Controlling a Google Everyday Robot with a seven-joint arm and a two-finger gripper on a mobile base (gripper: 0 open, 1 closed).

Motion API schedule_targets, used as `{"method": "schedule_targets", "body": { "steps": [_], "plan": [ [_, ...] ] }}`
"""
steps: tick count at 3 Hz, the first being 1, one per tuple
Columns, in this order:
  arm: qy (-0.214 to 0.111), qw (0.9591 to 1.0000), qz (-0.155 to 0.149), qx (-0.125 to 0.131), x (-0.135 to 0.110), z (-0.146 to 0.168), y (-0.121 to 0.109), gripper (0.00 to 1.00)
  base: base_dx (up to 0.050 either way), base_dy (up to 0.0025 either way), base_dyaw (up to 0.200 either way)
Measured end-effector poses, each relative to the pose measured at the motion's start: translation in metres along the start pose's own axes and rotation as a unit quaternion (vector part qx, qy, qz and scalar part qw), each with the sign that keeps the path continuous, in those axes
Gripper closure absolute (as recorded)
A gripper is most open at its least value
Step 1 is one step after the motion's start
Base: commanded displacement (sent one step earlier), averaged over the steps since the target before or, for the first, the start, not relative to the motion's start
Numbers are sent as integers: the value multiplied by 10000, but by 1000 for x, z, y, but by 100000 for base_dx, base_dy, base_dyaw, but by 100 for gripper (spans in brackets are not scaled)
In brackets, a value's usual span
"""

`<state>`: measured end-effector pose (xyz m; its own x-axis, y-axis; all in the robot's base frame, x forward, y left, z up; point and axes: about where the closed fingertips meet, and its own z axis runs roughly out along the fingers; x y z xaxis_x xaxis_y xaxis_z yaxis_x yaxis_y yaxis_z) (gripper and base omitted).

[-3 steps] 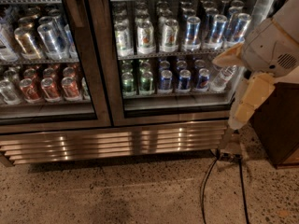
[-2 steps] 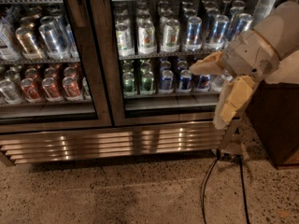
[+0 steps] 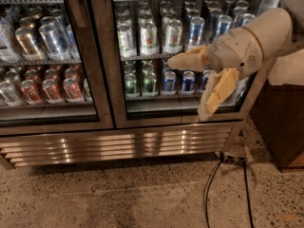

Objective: Open left fridge door

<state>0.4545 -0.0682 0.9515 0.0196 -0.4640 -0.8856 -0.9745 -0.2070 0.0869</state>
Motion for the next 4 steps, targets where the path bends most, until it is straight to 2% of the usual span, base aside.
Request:
{"method": "schedule_targets", "body": {
  "steps": [1, 2, 4],
  "plan": [
    [-2, 10000, -1, 0, 0, 0, 0, 0, 0, 0, 0],
    [-260, 9995, -136, -75, -5, 2, -3, 0, 0, 0, 0],
    [-545, 9980, -294, -161, -11, 3, -4, 0, 0, 0, 0]
  ]
}}
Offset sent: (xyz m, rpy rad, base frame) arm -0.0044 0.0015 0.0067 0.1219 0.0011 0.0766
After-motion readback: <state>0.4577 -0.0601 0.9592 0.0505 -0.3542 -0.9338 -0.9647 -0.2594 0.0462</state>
